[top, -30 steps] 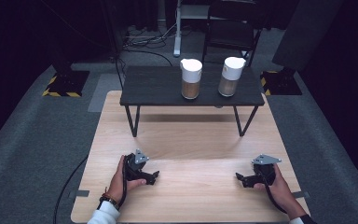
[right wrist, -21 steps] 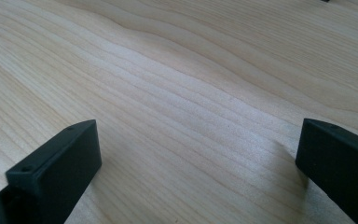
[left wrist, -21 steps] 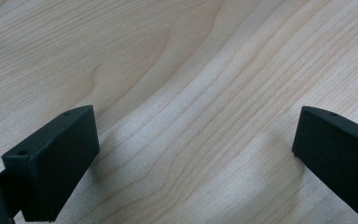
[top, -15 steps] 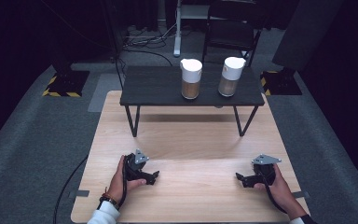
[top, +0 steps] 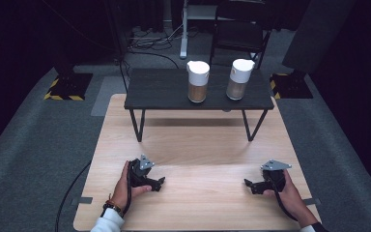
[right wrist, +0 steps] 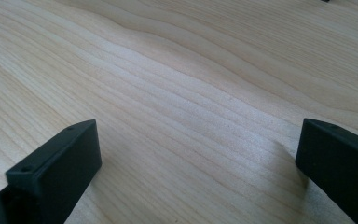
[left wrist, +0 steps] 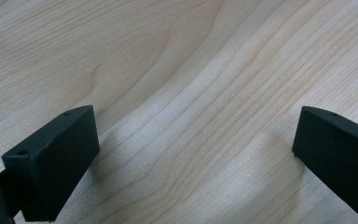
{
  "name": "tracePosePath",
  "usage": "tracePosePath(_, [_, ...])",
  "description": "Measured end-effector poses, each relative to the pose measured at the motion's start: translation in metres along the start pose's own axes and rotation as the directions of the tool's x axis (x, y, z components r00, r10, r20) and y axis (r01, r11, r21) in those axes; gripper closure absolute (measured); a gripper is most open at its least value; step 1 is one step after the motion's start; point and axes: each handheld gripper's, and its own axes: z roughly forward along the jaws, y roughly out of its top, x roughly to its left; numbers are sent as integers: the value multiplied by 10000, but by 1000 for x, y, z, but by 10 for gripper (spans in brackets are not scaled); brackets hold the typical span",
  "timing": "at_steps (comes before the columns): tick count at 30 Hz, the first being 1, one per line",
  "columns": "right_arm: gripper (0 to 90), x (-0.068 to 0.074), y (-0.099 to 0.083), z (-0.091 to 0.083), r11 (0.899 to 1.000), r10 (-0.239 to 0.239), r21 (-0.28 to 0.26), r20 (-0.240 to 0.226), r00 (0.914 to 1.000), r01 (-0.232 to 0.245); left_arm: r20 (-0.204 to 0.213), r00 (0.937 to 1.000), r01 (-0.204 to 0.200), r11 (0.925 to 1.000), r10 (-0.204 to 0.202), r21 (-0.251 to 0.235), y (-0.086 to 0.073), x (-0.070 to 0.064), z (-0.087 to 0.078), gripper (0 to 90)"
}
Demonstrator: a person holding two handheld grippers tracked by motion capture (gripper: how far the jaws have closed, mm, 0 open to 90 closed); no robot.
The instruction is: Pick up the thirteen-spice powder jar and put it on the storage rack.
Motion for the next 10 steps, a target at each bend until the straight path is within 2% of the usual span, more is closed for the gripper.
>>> tracePosePath(10, [0, 1, 0, 0, 10000, 31, 1, 34, 10000, -31, -1, 10000, -1, 10000, 1, 1, 0, 0, 0, 4])
